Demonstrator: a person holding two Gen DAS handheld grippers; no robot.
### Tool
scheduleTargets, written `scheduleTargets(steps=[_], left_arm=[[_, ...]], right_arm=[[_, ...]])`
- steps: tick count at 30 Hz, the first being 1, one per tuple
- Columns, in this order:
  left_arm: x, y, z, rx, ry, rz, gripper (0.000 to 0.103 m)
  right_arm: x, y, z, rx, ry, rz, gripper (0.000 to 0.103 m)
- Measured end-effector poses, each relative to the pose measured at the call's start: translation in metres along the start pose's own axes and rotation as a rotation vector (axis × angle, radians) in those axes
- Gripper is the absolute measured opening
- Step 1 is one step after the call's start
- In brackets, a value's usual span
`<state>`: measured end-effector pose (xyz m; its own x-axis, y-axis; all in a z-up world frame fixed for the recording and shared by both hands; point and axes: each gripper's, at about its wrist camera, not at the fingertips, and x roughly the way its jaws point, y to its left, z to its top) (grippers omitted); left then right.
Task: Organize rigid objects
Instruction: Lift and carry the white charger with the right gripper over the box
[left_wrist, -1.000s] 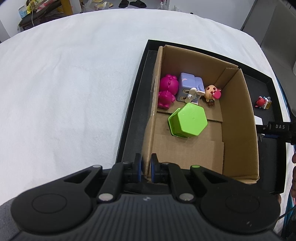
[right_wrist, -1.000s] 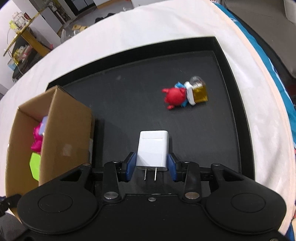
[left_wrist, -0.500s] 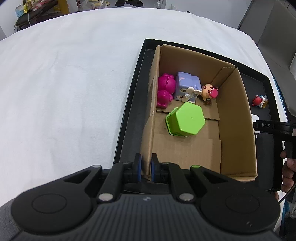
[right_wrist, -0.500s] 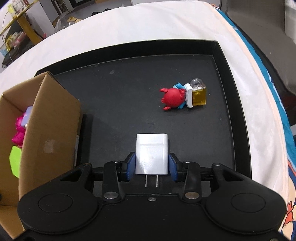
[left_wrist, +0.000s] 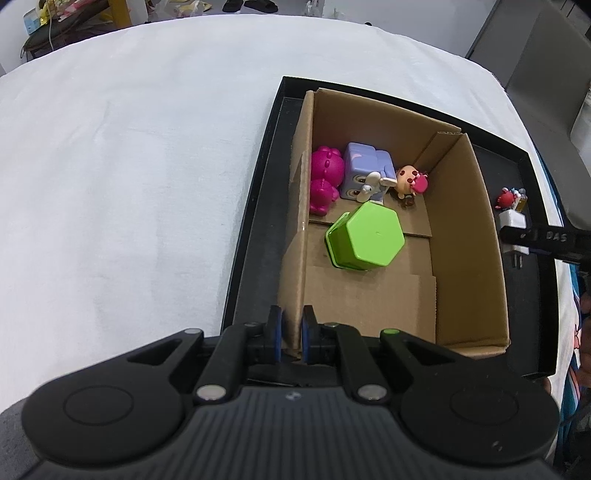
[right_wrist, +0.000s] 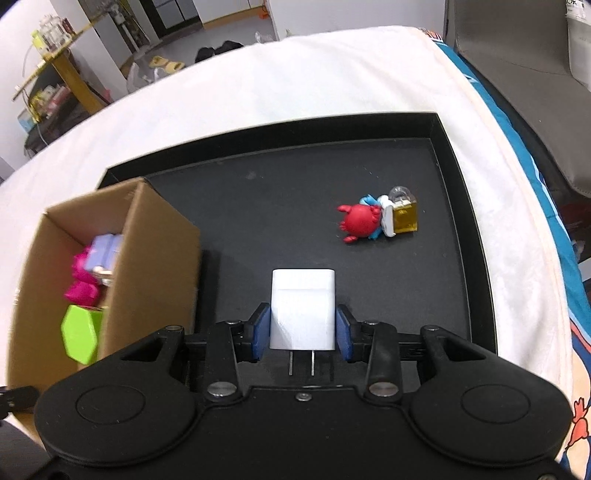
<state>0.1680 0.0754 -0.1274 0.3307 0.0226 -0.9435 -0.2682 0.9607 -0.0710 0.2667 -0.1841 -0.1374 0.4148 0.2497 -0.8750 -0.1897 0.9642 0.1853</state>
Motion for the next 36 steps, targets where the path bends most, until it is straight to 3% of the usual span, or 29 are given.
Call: scheduleTargets(steps=[16, 30, 36], left_arm=[[0.002, 0.007, -0.001, -0.013, 0.001, -0.039, 0.01], [0.001, 0.01, -0.002, -0.029, 0.003, -0.085, 0.011], [0.001, 0.014, -0.004, -0.047, -0.002, -0.114, 0.011]], right_arm=[[-0.065, 0.02, 0.014, -0.038, -0.172, 0.116, 0.037], [-0.074, 0.063, 0.012, -0.088, -0.169, 0.238, 0.037], [-0.063, 0.086, 0.004, -0.134, -0.145, 0.252, 0.037]])
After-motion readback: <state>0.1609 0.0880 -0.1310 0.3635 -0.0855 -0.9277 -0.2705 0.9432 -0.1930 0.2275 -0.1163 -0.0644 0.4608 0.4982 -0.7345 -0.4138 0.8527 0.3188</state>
